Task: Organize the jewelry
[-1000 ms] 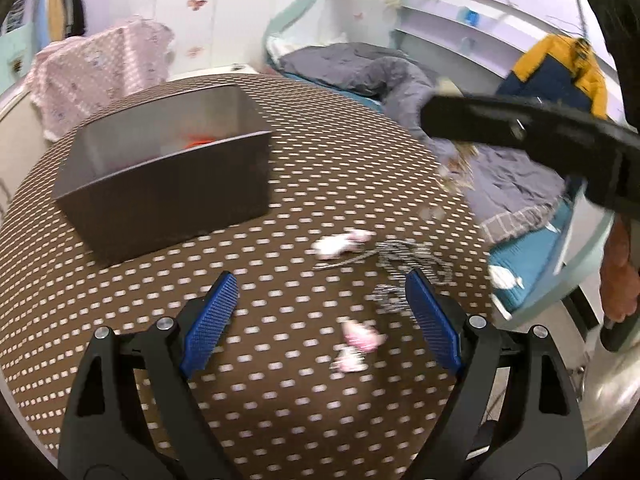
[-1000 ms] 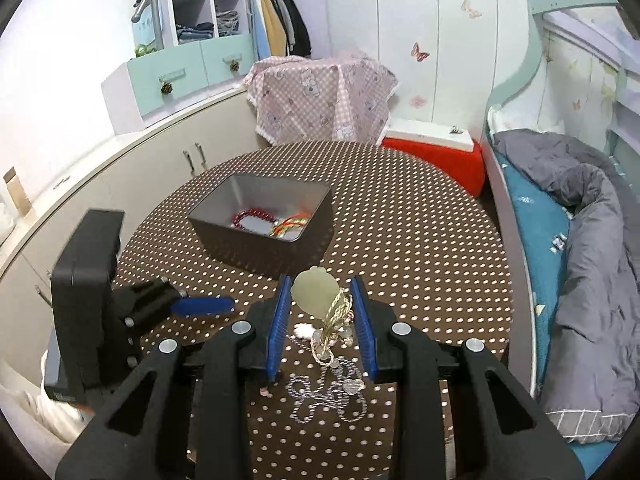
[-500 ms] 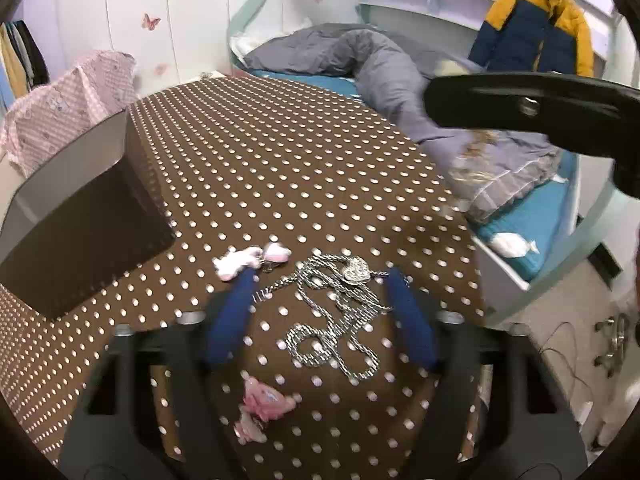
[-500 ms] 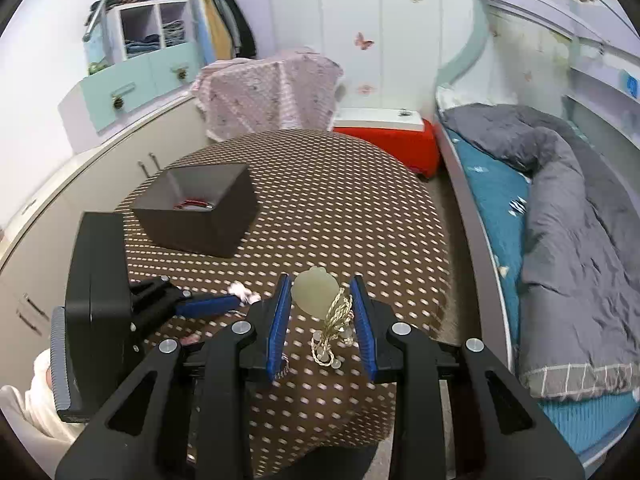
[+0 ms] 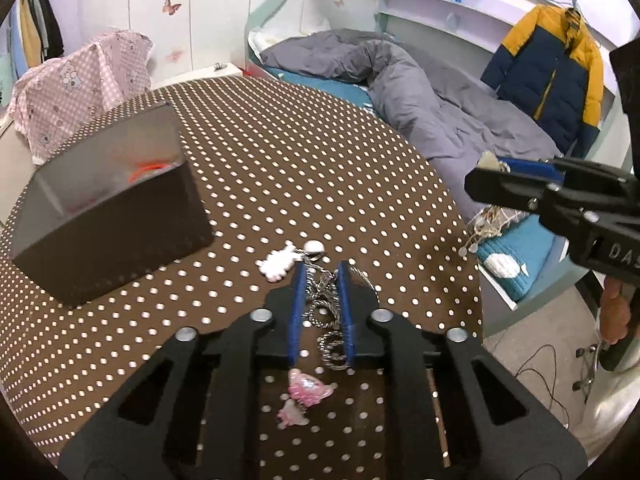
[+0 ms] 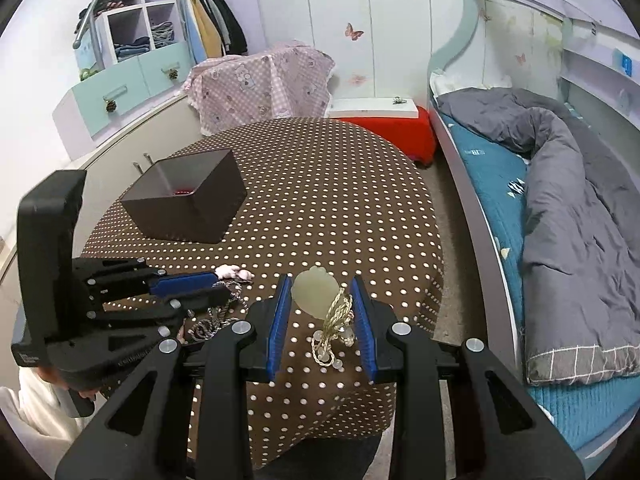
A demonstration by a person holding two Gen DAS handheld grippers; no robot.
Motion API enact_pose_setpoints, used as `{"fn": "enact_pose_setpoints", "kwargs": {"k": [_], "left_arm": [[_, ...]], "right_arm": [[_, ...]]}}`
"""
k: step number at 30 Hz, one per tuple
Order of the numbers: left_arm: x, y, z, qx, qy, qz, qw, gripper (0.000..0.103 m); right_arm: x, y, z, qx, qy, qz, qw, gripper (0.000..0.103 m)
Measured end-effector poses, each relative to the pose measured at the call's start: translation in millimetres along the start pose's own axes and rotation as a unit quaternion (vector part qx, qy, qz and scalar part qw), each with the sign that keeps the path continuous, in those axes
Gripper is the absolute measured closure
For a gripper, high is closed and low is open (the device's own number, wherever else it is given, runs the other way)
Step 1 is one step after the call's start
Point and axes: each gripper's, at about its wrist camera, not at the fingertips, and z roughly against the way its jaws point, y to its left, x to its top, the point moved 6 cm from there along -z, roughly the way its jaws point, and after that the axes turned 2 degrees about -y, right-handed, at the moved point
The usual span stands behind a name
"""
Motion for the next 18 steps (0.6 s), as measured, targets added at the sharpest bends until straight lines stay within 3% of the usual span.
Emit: {"fn": "enact_pose_setpoints", "kwargs": {"k": [4, 6, 13, 18], "left_arm": [[3, 4, 8, 0.006, -0.011, 0.006, 0.9999, 0.091], [5, 6, 13, 0.009, -0.017, 0.009, 0.9998, 0.099], [16, 18, 34, 0.026, -0.048, 0.016, 0.9984, 0.100], [13, 24, 36, 0.010, -0.051, 0.021, 0.9984, 0.099]], "right_arm": [[4, 6, -1, 0.006, -0.003, 0.008, 1.000, 0.075], [5, 7, -1, 0.008, -0.005, 0.010, 1.000, 0.075], [15, 16, 0, 0.014, -0.015, 0.023, 1.000, 0.075], [18, 23, 0, 0.021, -0.019, 0.030, 0.999, 0.075]]}}
